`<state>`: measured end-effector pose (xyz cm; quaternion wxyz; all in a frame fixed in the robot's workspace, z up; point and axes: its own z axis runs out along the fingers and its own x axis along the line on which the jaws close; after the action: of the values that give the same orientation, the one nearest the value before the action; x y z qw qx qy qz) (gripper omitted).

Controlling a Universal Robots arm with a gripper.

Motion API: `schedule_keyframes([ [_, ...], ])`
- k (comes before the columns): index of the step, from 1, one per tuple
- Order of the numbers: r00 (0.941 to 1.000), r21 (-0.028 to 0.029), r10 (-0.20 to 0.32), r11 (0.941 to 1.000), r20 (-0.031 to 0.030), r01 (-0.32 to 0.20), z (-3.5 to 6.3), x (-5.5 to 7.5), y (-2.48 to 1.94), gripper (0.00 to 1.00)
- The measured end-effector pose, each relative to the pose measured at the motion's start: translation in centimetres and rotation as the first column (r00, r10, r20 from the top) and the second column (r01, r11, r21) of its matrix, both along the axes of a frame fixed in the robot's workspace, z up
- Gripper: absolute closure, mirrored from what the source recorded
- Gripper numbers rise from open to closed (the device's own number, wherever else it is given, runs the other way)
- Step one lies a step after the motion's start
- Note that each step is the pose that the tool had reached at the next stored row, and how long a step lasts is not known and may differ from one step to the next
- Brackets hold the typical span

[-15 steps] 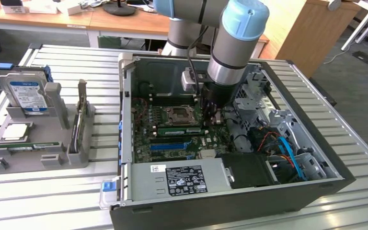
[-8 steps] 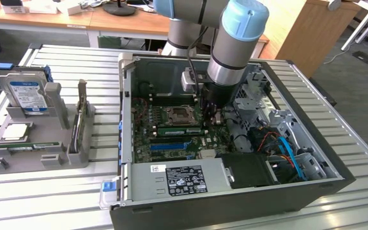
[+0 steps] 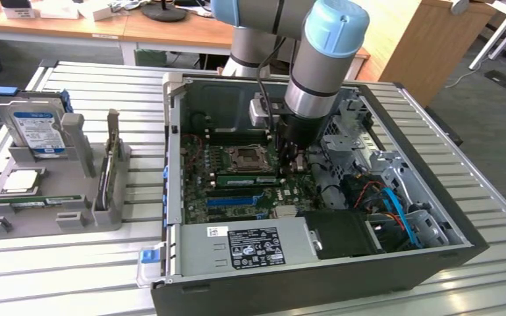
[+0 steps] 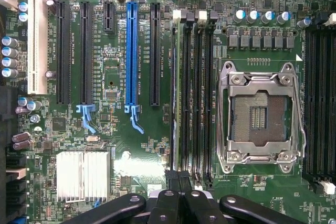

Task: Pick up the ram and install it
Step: 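Press down the ram until it locks into place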

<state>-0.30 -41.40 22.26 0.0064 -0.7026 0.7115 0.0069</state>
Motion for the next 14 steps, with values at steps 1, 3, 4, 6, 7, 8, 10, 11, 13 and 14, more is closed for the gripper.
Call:
schedule_keyframes([
  [1,1.0,0.0,0.0,1.0,0.0,0.0,0.0,0.0,0.0,0.89],
  [3,1.0,0.0001,0.0,1.0,0.0001,0.0,-0.01,0.0,0.0,0.89],
  [4,1.0,0.0001,0.0,1.0,0.0001,0.0,-0.01,0.0,0.0,0.89],
  [6,1.0,0.0,0.0,1.0,0.0001,0.0,-0.05,0.0,0.0,0.89],
  [7,1.0,-0.0002,0.0,1.0,0.0001,0.0,-0.06,0.0,0.0,0.89],
  [8,1.0,-0.0002,0.0,1.0,0.0,0.0,-0.06,0.0,0.0,0.89],
  [10,1.0,-0.0001,0.0,1.0,0.0,0.0,-0.07,0.0,0.0,0.89],
  [11,1.0,0.0,0.0,1.0,0.0001,0.0,-0.08,0.0,0.0,0.89],
  [13,1.0,0.0001,0.0,1.0,0.0001,0.0,-0.08,0.0,0.0,0.89],
  [14,1.0,0.0003,0.0,1.0,0.0001,0.0,-0.07,0.01,0.0,0.89],
])
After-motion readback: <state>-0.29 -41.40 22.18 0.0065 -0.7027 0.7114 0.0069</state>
